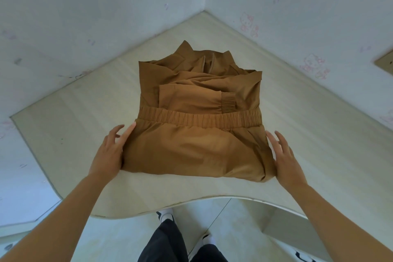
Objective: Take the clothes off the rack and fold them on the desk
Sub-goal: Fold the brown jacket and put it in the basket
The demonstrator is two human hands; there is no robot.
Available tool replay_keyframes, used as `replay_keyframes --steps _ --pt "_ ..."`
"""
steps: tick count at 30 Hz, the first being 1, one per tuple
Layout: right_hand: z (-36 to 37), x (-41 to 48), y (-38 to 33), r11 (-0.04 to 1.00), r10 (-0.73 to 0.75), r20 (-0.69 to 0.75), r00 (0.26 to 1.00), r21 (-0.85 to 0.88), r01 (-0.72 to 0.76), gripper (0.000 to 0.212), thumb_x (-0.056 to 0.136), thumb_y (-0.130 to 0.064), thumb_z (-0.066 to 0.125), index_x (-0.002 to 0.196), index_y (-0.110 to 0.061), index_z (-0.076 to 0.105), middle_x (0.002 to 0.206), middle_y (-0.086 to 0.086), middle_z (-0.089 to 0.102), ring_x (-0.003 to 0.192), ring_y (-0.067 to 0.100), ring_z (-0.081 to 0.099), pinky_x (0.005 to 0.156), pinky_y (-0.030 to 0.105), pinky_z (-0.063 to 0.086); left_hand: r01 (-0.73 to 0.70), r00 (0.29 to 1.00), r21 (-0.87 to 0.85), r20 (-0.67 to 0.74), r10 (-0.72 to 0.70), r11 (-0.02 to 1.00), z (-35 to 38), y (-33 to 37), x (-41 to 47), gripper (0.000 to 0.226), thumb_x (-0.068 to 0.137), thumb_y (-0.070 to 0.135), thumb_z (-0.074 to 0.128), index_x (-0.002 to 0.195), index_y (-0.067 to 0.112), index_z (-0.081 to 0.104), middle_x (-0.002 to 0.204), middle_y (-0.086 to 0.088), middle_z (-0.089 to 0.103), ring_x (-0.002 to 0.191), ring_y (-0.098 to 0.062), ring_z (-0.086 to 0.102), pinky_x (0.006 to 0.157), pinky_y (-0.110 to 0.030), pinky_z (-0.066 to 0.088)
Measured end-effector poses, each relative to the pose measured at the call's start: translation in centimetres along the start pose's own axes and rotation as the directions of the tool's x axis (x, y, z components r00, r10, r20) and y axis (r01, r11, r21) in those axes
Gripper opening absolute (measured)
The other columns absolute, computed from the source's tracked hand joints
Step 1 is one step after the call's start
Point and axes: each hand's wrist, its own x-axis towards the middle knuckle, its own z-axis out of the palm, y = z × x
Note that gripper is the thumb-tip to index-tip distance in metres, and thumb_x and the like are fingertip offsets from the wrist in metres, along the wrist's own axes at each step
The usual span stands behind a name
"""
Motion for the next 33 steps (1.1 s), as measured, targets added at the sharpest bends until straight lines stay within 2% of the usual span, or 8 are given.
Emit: replay_keyframes --steps 5,12,15,17,19,24,28,33 --pt "-0.3 1.6 -0.9 0.98 -0.163 -0.034 0.986 -0.119 0.158 0.113 0.072 0.006 0.073 0.153 -0.032 0.005 0.16 0.014 0.012 0.129 0.039 0.047 0.085 0.044 0.057 -0.119 0.99 0.133 0.091 0.107 0.984 -0.5 0.7 1.5 0.121 0.066 -0.008 0.077 0.154 0.032 0.006 0.159 -0.012 0.013 0.135 -0.04 0.036 0.101 -0.052 0.044" --pt "-0.7 2.8 -1.0 0.911 -0.351 0.062 0.934 -0.209 0.356 0.1 0.068 -0.001 0.079 0.15 -0.029 0.03 0.161 0.011 0.012 0.142 0.037 0.029 0.097 0.048 0.049 -0.313 0.926 0.143 0.267 0.268 0.939 -0.4 0.7 2.3 0.131 0.07 -0.001 0.076 0.146 0.046 -0.02 0.159 -0.002 -0.022 0.149 -0.029 0.005 0.113 -0.049 0.033" --pt "-0.4 2.6 -0.8 0.901 -0.372 0.112 0.921 -0.196 0.387 0.1 0.072 0.0 0.074 0.153 -0.027 0.022 0.163 0.006 -0.002 0.148 0.031 0.013 0.109 0.045 0.038 -0.342 0.861 0.17 0.45 0.237 0.924 -1.0 0.8 2.8 0.144 0.058 0.041 0.089 0.145 0.04 -0.026 0.151 -0.001 -0.041 0.146 -0.023 -0.015 0.12 -0.04 0.013" --pt "-0.5 2.5 -0.5 0.906 -0.363 0.173 0.916 -0.164 0.39 0.094 0.081 -0.006 0.068 0.153 -0.031 0.012 0.162 -0.001 -0.013 0.149 0.024 -0.001 0.116 0.042 0.028 -0.335 0.857 0.17 0.464 0.225 0.927 -0.9 1.0 2.3 0.149 0.043 0.075 0.077 0.146 0.04 -0.025 0.149 -0.002 -0.043 0.144 -0.022 -0.021 0.118 -0.038 0.006" --pt "-0.6 2.3 -0.1 0.924 -0.332 0.227 0.916 -0.116 0.363 0.085 0.089 -0.014 0.061 0.152 -0.037 0.009 0.16 -0.008 -0.018 0.148 0.018 -0.009 0.118 0.039 0.021 -0.301 0.876 0.094 0.419 0.237 0.949 -0.2 1.1 1.4 0.14 0.045 0.084 0.068 0.146 0.045 -0.021 0.151 -0.001 -0.04 0.146 -0.025 -0.017 0.119 -0.041 0.009" --pt "-0.9 1.3 0.1 0.948 -0.311 0.237 0.92 0.002 0.32 0.071 0.091 -0.011 0.059 0.148 -0.038 0.025 0.159 -0.009 -0.011 0.143 0.009 -0.008 0.115 0.037 0.021 -0.263 0.954 0.048 0.162 0.252 0.964 1.0 2.0 -0.4 0.103 0.073 0.031 0.081 0.148 0.049 0.013 0.162 -0.005 -0.003 0.145 -0.035 0.015 0.112 -0.052 0.031" --pt "-0.1 0.5 0.0 0.957 -0.284 0.196 0.939 0.121 0.264 0.07 0.089 -0.006 0.06 0.141 -0.044 0.032 0.16 -0.01 -0.001 0.148 0.015 0.0 0.114 0.04 0.023 -0.253 0.967 -0.041 -0.008 0.253 0.966 0.7 3.9 0.0 0.067 0.073 0.026 0.082 0.133 0.031 0.054 0.159 -0.003 0.021 0.142 -0.032 0.026 0.111 -0.047 0.028" --pt "-0.5 -1.0 0.4 0.949 -0.22 0.163 0.962 0.263 0.173 0.065 0.088 0.006 0.058 0.134 -0.039 0.046 0.155 -0.014 0.019 0.147 0.015 0.013 0.12 0.044 0.02 -0.217 0.975 -0.248 -0.012 0.221 0.944 0.1 3.6 0.6 0.048 0.077 0.007 0.077 0.117 0.029 0.063 0.152 0.015 0.033 0.143 -0.026 0.026 0.11 -0.055 0.033"
